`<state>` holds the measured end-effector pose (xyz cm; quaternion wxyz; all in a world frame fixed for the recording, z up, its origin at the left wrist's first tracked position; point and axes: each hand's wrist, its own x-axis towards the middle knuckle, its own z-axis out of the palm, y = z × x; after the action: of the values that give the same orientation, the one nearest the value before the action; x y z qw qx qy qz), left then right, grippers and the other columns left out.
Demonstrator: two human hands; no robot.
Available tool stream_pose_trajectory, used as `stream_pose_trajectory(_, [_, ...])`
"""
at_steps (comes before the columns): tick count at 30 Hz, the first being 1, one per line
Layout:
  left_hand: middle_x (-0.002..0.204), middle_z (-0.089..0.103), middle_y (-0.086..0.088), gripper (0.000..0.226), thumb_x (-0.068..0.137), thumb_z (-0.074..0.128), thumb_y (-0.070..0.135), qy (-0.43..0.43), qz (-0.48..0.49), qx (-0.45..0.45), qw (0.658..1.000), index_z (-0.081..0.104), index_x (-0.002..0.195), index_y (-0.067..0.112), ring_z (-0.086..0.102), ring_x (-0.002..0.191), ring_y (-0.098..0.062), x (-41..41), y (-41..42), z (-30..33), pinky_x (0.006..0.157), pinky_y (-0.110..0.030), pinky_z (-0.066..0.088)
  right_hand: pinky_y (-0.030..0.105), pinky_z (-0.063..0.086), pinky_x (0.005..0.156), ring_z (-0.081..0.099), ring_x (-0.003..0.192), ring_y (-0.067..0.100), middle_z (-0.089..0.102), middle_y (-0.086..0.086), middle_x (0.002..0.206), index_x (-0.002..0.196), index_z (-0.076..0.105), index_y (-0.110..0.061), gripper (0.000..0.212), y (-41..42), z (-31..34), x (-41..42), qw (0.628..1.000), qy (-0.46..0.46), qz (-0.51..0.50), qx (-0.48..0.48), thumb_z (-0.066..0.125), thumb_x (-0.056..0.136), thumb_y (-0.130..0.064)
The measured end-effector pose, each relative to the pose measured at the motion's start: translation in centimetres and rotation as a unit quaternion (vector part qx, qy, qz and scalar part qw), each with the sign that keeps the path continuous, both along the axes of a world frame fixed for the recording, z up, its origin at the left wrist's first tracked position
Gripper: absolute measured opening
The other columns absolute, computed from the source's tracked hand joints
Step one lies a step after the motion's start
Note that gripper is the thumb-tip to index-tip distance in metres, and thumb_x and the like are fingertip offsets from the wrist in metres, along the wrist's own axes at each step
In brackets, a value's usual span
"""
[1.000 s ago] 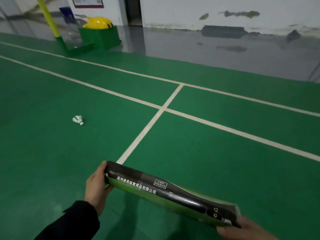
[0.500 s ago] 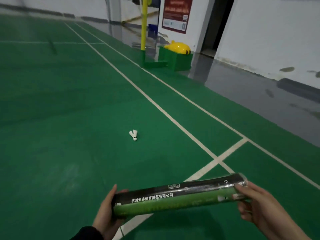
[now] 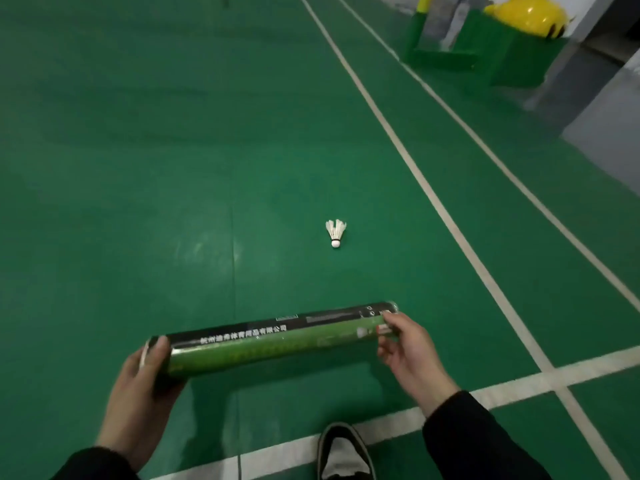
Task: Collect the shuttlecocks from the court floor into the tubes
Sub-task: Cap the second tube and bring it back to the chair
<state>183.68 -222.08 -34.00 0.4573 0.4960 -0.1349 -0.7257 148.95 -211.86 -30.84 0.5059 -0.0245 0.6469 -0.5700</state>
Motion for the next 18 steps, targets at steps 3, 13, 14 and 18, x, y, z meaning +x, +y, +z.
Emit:
stream_pose_trajectory(3, [0.131,0.063,-0.02,0.055,0.092,0.071,0.003,0.032,0.069,-0.036,0.996,0.053,0.144,-0.001,0.076,0.106,-0.016,-2.0,-3.0,-3.2,0.091,-0.028,0.059,0.024,0.043,0.054,0.052,0.056,0.009,0.064,-0.002,0.071,0.1,0.063,-0.014,0.006,-3.9,-3.7,-2.4,0.999,-0.037,0.007,0.01,0.061,0.097,-0.019])
stream_pose_trajectory(13, [0.11,0.071,-0.007,0.011,0.097,0.066,0.026,-0.197,0.076,-0.076,0.974,0.065,0.107,0.02,0.068,0.107,-0.024,-6.9,-11.7,-2.3,0.078,-0.037,0.065,0.026,0.048,0.056,0.057,0.066,0.01,0.066,0.002,0.104,0.115,0.061,-0.014,0.019,-19.8,-10.2,-10.8,0.989,0.124,0.069,0.049,0.057,0.101,-0.026])
stream_pose_trajectory(14, [0.108,0.071,-0.005,0.013,0.095,0.068,0.027,-0.214,0.078,-0.079,0.971,0.066,0.106,0.021,0.068,0.107,-0.024,-6.2,-12.5,-1.9,0.077,-0.036,0.065,0.028,0.052,0.064,0.059,0.074,0.012,0.066,0.0,0.11,0.116,0.06,-0.015,0.018,-21.6,-10.7,-11.2,0.98,0.18,0.078,0.046,0.057,0.1,-0.023])
stream_pose_trajectory(18, [0.109,0.071,-0.002,0.01,0.1,0.065,0.022,-0.27,0.082,-0.079,0.956,0.068,0.109,0.024,0.068,0.105,-0.021,-3.1,-15.1,0.3,0.078,-0.034,0.064,0.038,0.046,0.104,0.058,0.121,0.021,0.057,0.002,0.141,0.138,0.054,-0.017,0.041,-27.5,-13.0,-12.0,0.897,0.393,0.194,0.054,0.059,0.097,-0.018])
